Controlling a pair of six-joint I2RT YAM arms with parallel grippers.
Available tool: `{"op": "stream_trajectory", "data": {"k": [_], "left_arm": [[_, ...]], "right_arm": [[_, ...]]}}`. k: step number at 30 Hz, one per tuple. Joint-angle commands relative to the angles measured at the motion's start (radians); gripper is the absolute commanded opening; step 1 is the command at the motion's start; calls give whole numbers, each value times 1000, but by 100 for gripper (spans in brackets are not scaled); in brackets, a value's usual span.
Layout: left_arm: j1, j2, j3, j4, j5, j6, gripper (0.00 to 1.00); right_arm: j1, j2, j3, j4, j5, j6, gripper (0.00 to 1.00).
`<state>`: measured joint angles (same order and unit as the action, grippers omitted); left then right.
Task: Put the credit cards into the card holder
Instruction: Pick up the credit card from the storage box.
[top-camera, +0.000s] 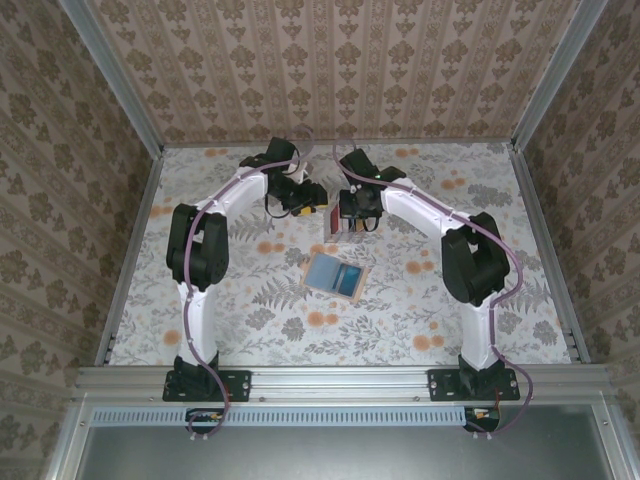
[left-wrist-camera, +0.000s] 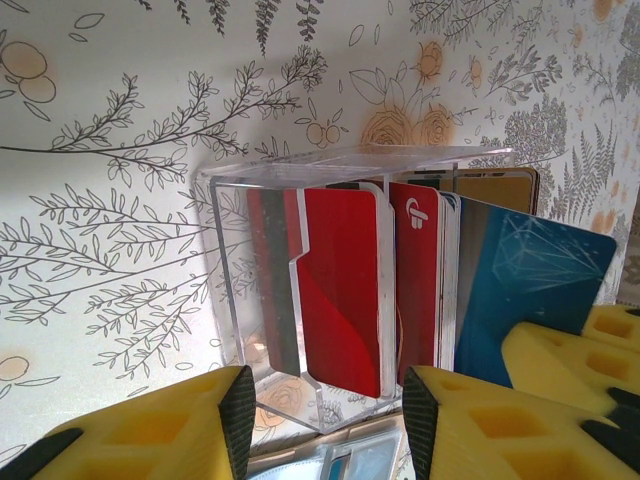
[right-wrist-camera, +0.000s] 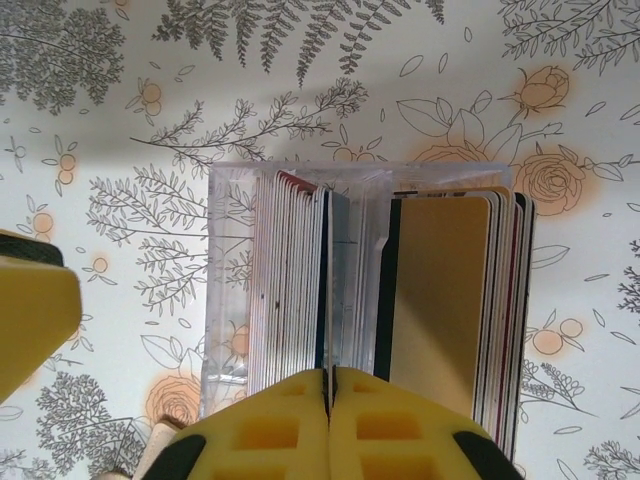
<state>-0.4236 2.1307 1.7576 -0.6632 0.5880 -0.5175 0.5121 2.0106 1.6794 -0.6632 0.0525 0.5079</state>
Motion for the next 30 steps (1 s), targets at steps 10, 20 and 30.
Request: {"op": "stream_trajectory", "data": {"k": [10,20,30], "left_arm": [[6,-57,33,-36,-7,52,47],[-27,-15,33,-77,-58,102,44],[-101,-108,-217,122,-161,-4,37]], "right_arm": [[-2,-157,-45,-47,33,-31,5],[-7,-351,-192,5,-66,-34,6],[-9,-546,-346,18,-92,-26,7]]}}
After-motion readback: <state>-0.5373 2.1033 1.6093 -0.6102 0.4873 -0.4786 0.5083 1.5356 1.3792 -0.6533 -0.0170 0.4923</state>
